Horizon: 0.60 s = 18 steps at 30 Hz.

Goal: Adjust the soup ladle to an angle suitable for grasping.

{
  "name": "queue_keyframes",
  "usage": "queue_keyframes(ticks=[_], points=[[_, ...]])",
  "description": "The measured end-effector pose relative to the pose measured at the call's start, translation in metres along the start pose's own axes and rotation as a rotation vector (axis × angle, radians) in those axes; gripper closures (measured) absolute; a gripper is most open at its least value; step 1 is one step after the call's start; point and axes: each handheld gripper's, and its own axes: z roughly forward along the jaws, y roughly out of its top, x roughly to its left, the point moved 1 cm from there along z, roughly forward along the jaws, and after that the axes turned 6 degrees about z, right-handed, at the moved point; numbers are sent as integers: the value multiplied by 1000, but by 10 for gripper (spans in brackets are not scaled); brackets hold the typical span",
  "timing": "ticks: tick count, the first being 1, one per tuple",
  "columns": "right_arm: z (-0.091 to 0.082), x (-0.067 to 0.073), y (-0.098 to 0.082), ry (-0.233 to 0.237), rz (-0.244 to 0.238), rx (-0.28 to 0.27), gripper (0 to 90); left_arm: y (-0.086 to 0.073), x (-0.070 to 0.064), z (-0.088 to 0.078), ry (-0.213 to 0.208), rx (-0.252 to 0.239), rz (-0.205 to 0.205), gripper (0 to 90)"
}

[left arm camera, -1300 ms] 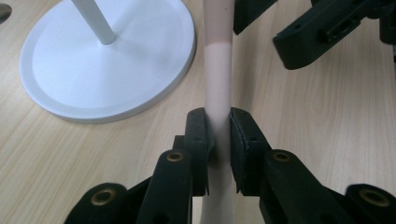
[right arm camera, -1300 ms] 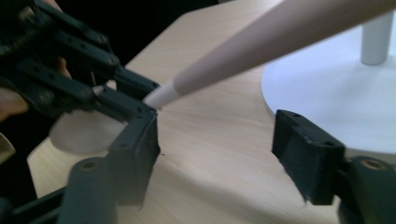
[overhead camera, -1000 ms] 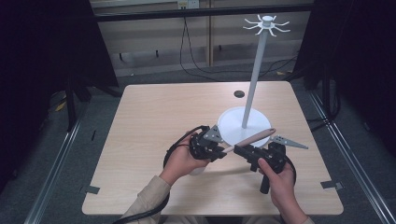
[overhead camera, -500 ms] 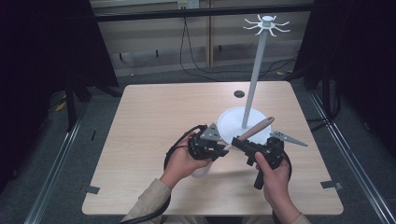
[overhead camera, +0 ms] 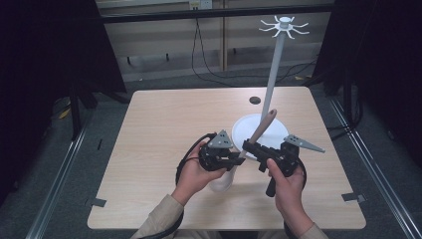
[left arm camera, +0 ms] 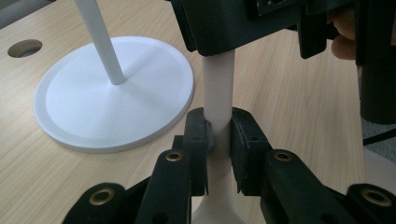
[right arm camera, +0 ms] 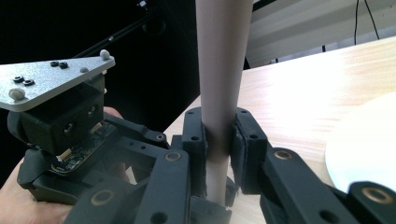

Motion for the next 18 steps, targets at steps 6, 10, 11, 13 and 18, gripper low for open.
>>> queue_keyframes(ticks=[6, 10, 11, 13, 18], points=[[1, 3, 4, 6, -60, 18, 779, -3, 1, -2, -3, -46, -17, 755], [1, 3, 8, 8, -94, 28, 780, -6, 5, -7, 11, -61, -53, 641], [1, 4, 9, 6, -105, 28, 780, -7, 6, -8, 15, -63, -64, 613], [0, 4, 13, 4, -120, 28, 780, -11, 8, -10, 33, -57, -80, 530], [-1, 5, 25, -4, -150, 46, 780, -25, 11, -16, 79, -70, -122, 335]])
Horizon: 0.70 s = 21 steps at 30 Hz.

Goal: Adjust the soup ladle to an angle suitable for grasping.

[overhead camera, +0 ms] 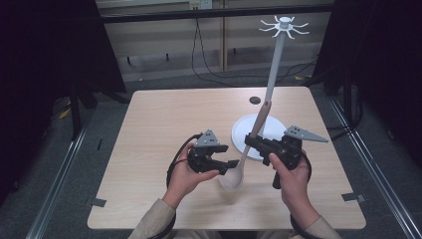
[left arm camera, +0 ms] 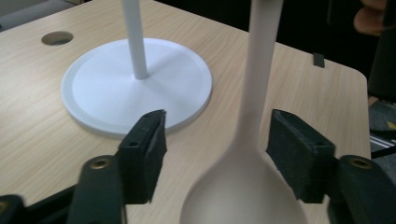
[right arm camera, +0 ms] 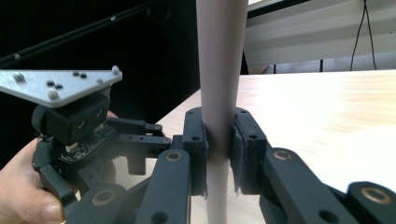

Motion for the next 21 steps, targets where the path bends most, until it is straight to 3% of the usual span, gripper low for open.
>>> queue_keyframes(ticks=[4, 8, 21], points=[[-1, 0, 10, -8, -31, 8, 781, -12, 4, -3, 19, -3, -29, 206], [-1, 1, 20, -12, -78, 17, 781, -23, 7, -6, 38, 18, -38, 135], [0, 0, 49, -9, -123, 38, 781, -48, 9, -9, 54, 49, -81, 36]])
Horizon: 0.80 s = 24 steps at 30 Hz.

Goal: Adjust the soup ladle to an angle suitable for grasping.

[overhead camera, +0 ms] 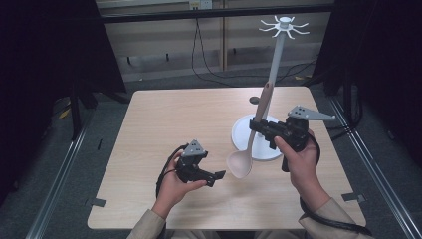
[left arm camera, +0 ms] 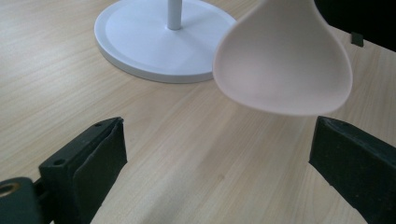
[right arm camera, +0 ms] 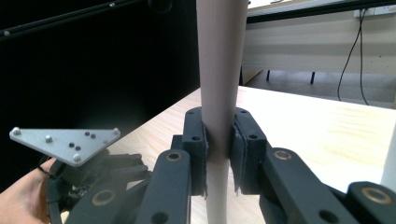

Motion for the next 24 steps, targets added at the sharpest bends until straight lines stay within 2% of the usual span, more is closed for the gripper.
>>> queue_keyframes(ticks=[5, 13, 19, 24], points=[[0, 1, 11, -10, -31, 17, 780, -7, 1, 1, -25, -1, -31, 34], [2, 0, 27, -17, -56, 24, 780, -14, 6, -2, -27, -4, -82, 18], [6, 1, 38, -16, -77, 34, 780, -17, 9, -6, -8, 9, -68, 19], [10, 2, 47, -11, -75, 34, 780, -20, 10, -8, -6, 30, -57, 28]])
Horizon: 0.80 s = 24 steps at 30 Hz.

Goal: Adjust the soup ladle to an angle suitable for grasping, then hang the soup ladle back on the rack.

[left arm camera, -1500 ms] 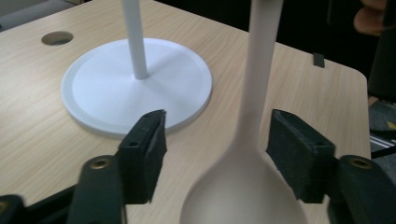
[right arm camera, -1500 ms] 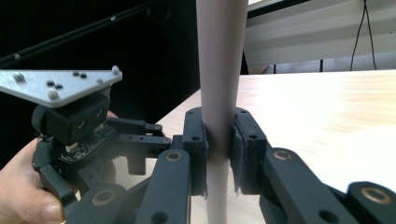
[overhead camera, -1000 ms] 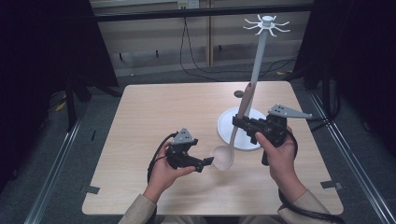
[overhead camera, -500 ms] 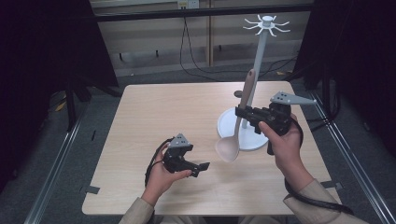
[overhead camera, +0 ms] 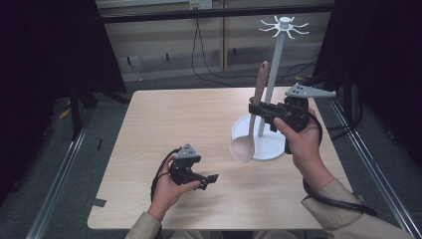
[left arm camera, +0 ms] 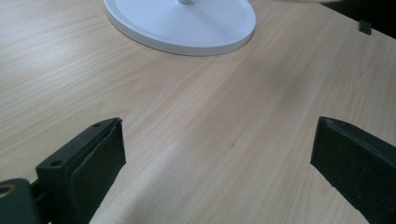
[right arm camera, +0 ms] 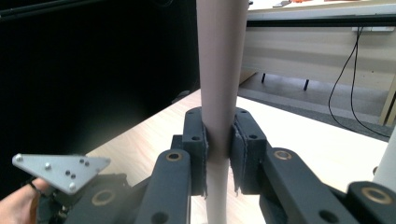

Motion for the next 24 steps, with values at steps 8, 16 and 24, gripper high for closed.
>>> queue_keyframes(ticks=[8, 16, 24], points=[[5, 0, 15, 12, -10, -7, 780, -2, 1, -1, -3, 9, 34, 28], [4, -2, 25, 8, -11, -10, 780, -7, 2, -5, 3, 25, 40, 28], [2, -4, 31, 17, -9, -15, 780, -8, 1, -4, 6, 31, 40, 28]])
